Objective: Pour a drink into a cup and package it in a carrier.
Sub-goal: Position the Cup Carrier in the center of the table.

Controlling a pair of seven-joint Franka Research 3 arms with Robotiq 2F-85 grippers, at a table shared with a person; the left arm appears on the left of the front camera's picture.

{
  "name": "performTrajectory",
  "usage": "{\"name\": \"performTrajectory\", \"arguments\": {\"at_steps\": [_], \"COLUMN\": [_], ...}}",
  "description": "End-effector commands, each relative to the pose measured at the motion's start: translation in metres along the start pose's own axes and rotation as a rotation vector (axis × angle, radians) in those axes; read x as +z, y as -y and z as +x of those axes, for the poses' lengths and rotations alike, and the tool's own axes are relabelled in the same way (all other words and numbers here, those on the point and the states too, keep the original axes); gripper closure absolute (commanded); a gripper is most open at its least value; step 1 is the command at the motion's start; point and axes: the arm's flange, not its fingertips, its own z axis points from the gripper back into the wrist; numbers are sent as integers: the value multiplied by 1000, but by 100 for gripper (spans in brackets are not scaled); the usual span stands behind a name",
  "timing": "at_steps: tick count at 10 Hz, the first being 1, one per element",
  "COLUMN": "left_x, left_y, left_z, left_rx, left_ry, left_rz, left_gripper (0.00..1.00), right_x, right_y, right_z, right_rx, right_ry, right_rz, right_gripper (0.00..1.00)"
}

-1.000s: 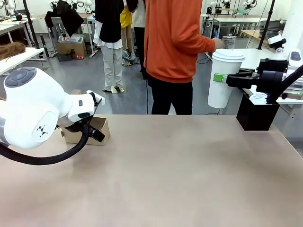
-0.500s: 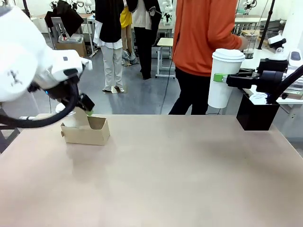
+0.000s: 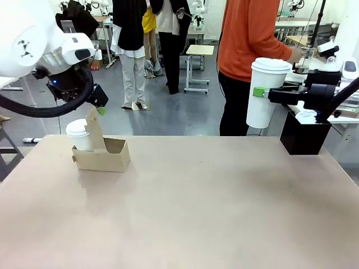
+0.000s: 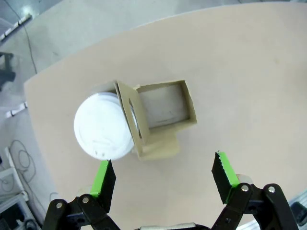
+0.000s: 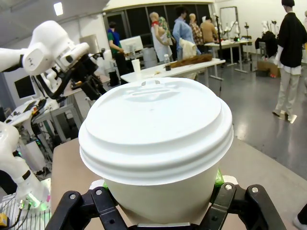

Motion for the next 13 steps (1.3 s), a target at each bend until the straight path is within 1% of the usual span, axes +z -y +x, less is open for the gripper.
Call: {"name": "performTrajectory", "arguments": {"at_steps": [1,5,7,8,9,10,11,12,13], "left_x": [-14,-48,-56,-61,-65,-67,-67,-66,-65], "left_y": [3,-11,-17,-21,-24,-24,-24,-25,-24], "left_z": [21,39,40,42,43,42,42,41,41], "left_rx": [29,81,100,123,133,135,140,141,144], "left_ry": [-43,-105,-118,-103,-124,-121,-111,-115,-110], "left_rz": [8,31,40,48,48,60,51,62,66], "left_gripper": [0,0,0,0,60,60,100,65,100], "right_x": [-2,-2,-2,-2,-2,-2,-2,-2,-2], "right_y": [-1,-1,-1,-1,-1,-1,-1,-1,-1], "right_z": [4,4,4,4,4,4,4,4,4], "right_rx": [10,10,10,10,10,10,10,10,10], "right_ry": [5,5,5,5,5,5,5,5,5], "right_rz": [-1,-1,-1,-1,-1,-1,-1,-1,-1], "right_gripper": [20,20,20,20,20,20,20,20,20]}}
